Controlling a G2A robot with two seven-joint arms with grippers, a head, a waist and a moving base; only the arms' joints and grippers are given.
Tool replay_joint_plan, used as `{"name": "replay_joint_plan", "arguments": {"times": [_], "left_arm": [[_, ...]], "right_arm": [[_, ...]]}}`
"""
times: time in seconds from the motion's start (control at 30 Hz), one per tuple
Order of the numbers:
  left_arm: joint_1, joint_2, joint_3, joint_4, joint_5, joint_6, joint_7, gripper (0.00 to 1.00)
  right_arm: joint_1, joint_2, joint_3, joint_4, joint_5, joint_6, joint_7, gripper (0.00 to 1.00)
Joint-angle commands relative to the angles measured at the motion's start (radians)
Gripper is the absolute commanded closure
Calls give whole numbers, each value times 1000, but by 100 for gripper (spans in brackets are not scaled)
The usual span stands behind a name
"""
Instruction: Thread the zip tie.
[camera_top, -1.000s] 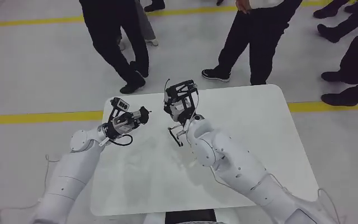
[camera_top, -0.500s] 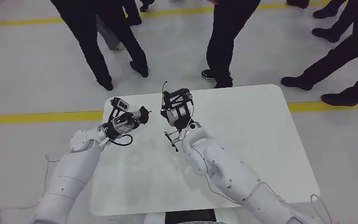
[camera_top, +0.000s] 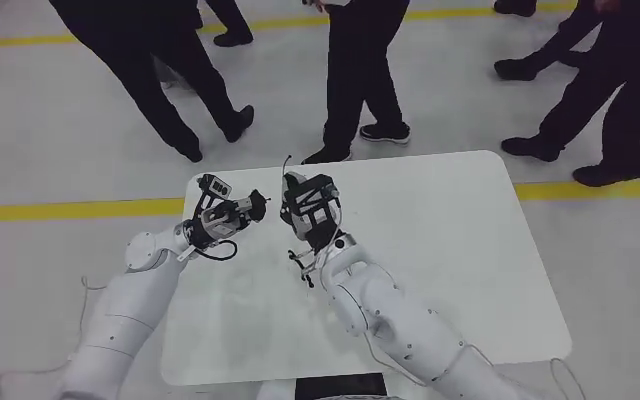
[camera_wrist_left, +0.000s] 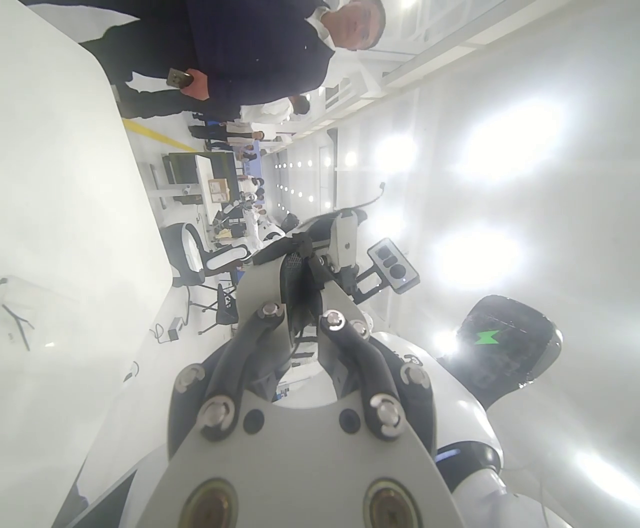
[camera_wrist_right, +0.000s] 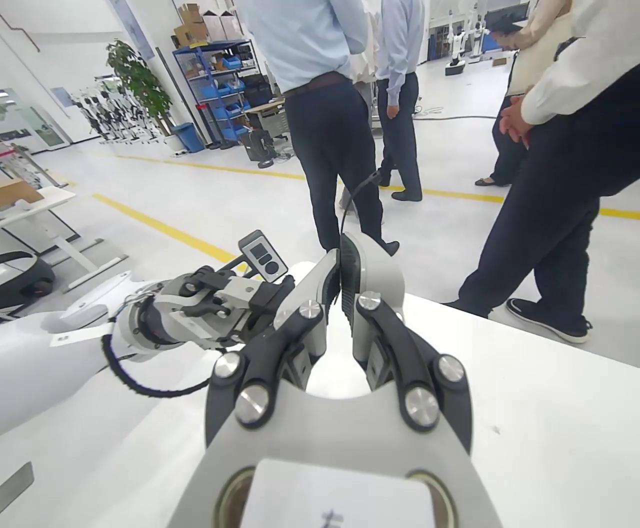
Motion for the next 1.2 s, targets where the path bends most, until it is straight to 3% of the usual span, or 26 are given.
{"name": "replay_joint_plan", "arguments": {"times": [0.0, 0.4, 1.17], "left_arm": [[0, 0, 0, 0, 0, 0, 0, 100], [0, 0, 0, 0, 0, 0, 0, 100], [0, 0, 0, 0, 0, 0, 0, 100]], "right_arm": [[-5, -5, -8, -9, -7, 0, 6, 100], [11, -41, -39, 18, -65, 0, 51, 100], [-22, -100, -15, 55, -141, 0, 60, 100]]}}
